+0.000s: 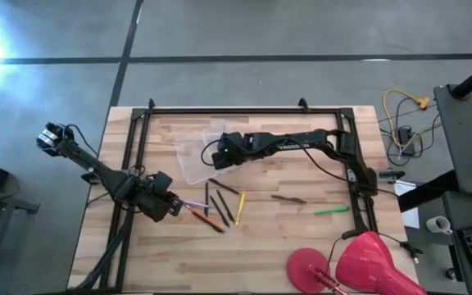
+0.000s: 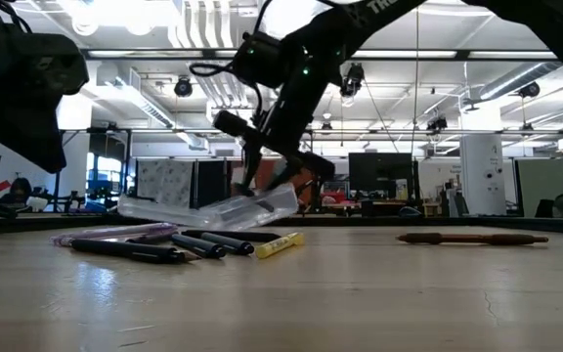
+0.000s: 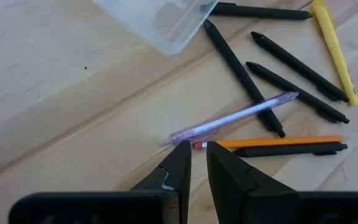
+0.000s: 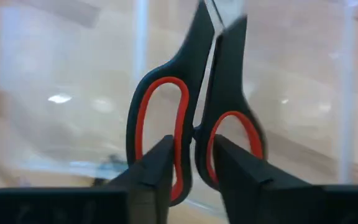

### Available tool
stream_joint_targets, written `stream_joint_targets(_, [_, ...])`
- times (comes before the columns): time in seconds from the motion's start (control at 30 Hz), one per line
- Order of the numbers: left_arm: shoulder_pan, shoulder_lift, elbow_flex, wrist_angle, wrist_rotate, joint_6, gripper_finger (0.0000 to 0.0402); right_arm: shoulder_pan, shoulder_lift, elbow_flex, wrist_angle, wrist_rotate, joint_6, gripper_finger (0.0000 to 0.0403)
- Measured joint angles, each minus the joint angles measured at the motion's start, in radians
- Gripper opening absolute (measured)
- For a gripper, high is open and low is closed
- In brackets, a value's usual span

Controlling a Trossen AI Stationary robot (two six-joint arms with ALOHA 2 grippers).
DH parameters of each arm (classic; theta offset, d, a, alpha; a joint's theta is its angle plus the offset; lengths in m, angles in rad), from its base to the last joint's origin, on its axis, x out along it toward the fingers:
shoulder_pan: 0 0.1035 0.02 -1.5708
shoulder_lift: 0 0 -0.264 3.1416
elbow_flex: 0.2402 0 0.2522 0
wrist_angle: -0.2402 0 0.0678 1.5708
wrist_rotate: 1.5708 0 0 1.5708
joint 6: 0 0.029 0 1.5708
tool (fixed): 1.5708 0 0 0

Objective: Pick & place school supplies into a supply box
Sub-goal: Put the scissor into the transparent supply box, then put the brown pen into the transparent supply box

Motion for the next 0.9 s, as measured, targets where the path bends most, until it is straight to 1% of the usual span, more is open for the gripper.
stream_joint_targets(0.07, [0.000,0.000,0.000,0.000,-0.002,0.000,0.0036,-0.004,0.000,0.000,-0.032,0.005,0.008,0.0152])
stream_joint_targets(0.17, [0.000,0.000,0.000,0.000,-0.002,0.000,0.0036,-0.005,-0.009,0.000,-0.038,0.001,0.004,0.0189])
stream_joint_targets(0.27, [0.000,0.000,0.000,0.000,-0.003,0.000,0.0036,-0.002,-0.043,0.000,-0.035,-0.001,-0.025,0.0212])
stream_joint_targets(0.33, [0.000,0.000,0.000,0.000,-0.002,0.000,0.0036,0.004,-0.077,0.000,-0.041,-0.002,-0.080,0.0221])
stream_joint_targets(0.47, [0.000,0.000,0.000,0.000,-0.003,0.000,0.0036,0.032,-0.174,0.000,-0.101,-0.002,-0.227,0.0229])
stream_joint_targets(0.53, [0.000,0.000,0.000,0.000,-0.003,0.000,0.0036,0.055,-0.223,0.001,-0.192,0.009,-0.290,0.0229])
stream_joint_targets(0.6, [0.000,0.000,0.000,0.000,-0.003,0.000,0.0036,0.081,-0.263,0.001,-0.332,0.033,-0.332,0.0228])
stream_joint_targets(0.73, [0.000,0.000,0.000,0.001,-0.003,0.021,0.0036,0.138,-0.294,-0.014,-0.598,0.084,-0.356,0.0229])
stream_joint_targets(0.8, [0.000,0.000,0.000,0.001,-0.003,0.037,0.0036,0.174,-0.297,-0.029,-0.657,0.081,-0.356,0.0230])
stream_joint_targets(0.9, [0.000,0.000,0.000,0.006,0.008,0.066,0.0036,0.238,-0.297,-0.062,-0.692,0.024,-0.353,0.0230])
